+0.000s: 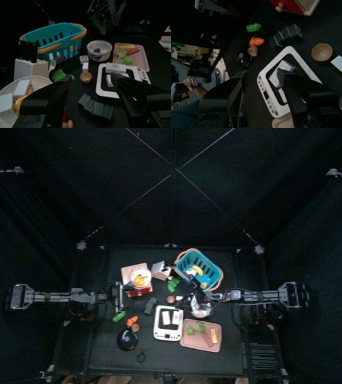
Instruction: Grab rice
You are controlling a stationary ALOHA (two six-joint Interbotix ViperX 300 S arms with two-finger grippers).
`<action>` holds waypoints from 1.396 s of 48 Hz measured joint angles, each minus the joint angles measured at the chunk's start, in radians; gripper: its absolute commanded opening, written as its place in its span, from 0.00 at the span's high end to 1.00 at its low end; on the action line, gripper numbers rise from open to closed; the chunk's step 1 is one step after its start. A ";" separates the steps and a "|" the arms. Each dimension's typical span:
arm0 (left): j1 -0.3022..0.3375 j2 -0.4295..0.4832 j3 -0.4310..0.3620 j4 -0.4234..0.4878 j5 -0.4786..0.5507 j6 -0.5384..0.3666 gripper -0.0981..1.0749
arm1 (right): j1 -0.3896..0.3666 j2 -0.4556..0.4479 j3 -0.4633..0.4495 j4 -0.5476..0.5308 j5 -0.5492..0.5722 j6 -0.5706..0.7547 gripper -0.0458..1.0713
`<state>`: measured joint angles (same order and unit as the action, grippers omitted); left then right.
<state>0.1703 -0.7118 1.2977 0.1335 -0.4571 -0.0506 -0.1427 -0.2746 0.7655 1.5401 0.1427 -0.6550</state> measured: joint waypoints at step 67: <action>0.000 0.000 0.008 0.000 0.002 0.000 0.10 | -0.055 0.038 -0.049 -0.719 -0.008 0.776 0.20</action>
<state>0.1703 -0.7118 1.3054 0.1335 -0.4556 -0.0506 -0.1979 -0.2362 0.7164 0.8207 0.1350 0.1212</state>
